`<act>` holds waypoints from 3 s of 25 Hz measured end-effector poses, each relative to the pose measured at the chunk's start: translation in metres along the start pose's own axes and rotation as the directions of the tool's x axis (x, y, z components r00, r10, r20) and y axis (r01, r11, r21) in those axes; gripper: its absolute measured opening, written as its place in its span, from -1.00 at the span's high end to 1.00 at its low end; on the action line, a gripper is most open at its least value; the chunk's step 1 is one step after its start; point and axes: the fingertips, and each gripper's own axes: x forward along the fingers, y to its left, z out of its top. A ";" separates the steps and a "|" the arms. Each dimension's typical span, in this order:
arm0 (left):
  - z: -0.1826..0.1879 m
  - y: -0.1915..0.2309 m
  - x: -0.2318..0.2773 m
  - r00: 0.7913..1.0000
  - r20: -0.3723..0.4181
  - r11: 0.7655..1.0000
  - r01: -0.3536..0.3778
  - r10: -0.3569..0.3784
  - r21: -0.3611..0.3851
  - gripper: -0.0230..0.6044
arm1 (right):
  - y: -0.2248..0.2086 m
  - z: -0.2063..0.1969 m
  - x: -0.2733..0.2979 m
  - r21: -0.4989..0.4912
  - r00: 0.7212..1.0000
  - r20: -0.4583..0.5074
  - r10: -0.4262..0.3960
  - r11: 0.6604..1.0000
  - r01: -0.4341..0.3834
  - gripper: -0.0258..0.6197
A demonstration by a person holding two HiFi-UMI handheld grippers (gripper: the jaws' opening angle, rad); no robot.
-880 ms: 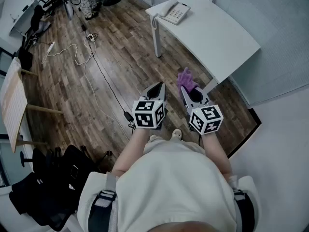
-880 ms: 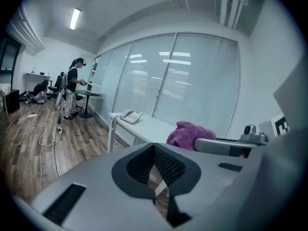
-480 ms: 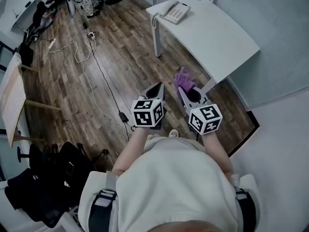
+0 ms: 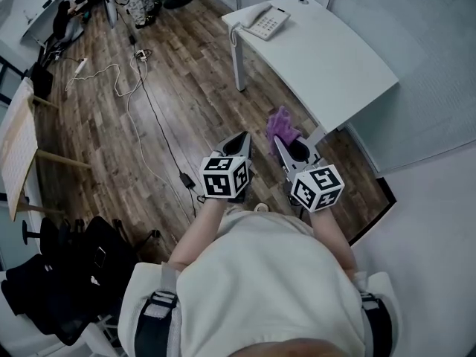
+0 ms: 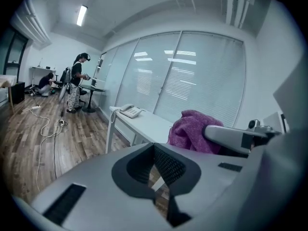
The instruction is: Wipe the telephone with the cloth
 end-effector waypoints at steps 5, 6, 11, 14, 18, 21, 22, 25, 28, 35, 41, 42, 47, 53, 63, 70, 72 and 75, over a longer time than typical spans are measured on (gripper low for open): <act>-0.011 -0.005 0.000 1.000 -0.021 1.000 -0.010 0.010 -0.014 0.86 | 0.001 -0.006 -0.002 0.002 0.999 -0.016 0.035 0.999 -0.035 0.71; -0.012 -0.005 0.000 1.000 -0.022 1.000 -0.014 0.014 -0.016 0.86 | 0.000 -0.006 -0.002 0.006 0.999 -0.017 0.036 0.999 -0.036 0.71; -0.011 -0.005 0.005 0.999 -0.020 0.999 -0.035 0.035 -0.010 0.86 | -0.009 -0.002 0.001 0.015 0.999 -0.009 0.046 0.999 -0.046 0.71; -0.014 -0.007 0.012 0.999 -0.026 0.999 -0.042 0.043 0.017 0.86 | -0.015 -0.004 0.002 0.012 0.999 -0.008 0.047 0.999 -0.047 0.71; -0.010 -0.012 0.024 0.999 -0.034 0.999 -0.025 0.026 0.034 0.86 | -0.025 -0.001 0.005 0.026 0.999 -0.004 0.041 0.999 -0.041 0.71; -0.005 -0.012 0.034 0.999 -0.037 0.999 -0.016 0.017 0.037 0.86 | -0.033 0.001 0.010 0.033 0.999 0.000 0.036 0.999 -0.036 0.71; -0.004 -0.010 0.038 0.999 -0.039 0.999 -0.014 0.016 0.038 0.86 | -0.036 0.002 0.013 0.036 0.999 0.001 0.034 0.999 -0.034 0.71; 0.000 -0.002 0.050 0.999 -0.046 0.999 -0.013 0.015 0.039 0.86 | -0.047 0.002 0.026 0.050 1.000 0.000 0.028 0.998 -0.028 0.71; 0.007 0.009 0.062 0.999 -0.047 0.999 -0.016 0.017 0.029 0.86 | -0.054 0.004 0.042 0.055 1.000 -0.008 0.028 0.998 -0.028 0.71; 0.029 0.046 0.095 0.998 -0.061 1.000 -0.022 0.023 0.017 0.86 | -0.069 0.014 0.095 0.050 0.999 -0.025 0.035 0.998 -0.033 0.71; 0.064 0.081 0.124 0.998 -0.053 1.000 -0.014 0.015 0.011 0.86 | -0.083 0.033 0.145 0.042 0.999 -0.026 0.025 0.999 -0.024 0.71; 0.070 0.087 0.128 0.999 -0.052 1.000 -0.011 0.012 0.011 0.86 | -0.085 0.036 0.153 0.040 0.999 -0.026 0.022 0.999 -0.021 0.71; 0.098 0.122 0.150 0.999 -0.051 1.000 -0.003 0.004 0.009 0.86 | -0.093 0.049 0.197 0.034 0.999 -0.035 0.009 0.999 -0.008 0.71; 0.130 0.163 0.171 0.999 -0.048 1.000 0.011 -0.011 0.003 0.86 | -0.098 0.063 0.249 0.027 0.999 -0.045 -0.014 1.000 0.015 0.71; 0.169 0.236 0.203 0.998 -0.048 0.999 0.047 -0.046 0.005 0.86 | -0.104 0.076 0.330 0.004 0.997 -0.040 -0.067 0.998 0.067 0.71; 0.190 0.274 0.224 0.996 -0.054 0.998 0.066 -0.066 0.014 0.86 | -0.111 0.083 0.373 0.001 0.995 -0.029 -0.096 0.995 0.096 0.71; 0.193 0.282 0.231 0.996 -0.056 0.997 0.070 -0.069 0.013 0.86 | -0.115 0.083 0.383 0.001 0.994 -0.028 -0.102 0.995 0.102 0.71; 0.199 0.294 0.237 0.996 -0.060 0.997 0.073 -0.073 0.004 0.86 | -0.117 0.085 0.395 -0.009 0.993 -0.033 -0.111 0.994 0.111 0.71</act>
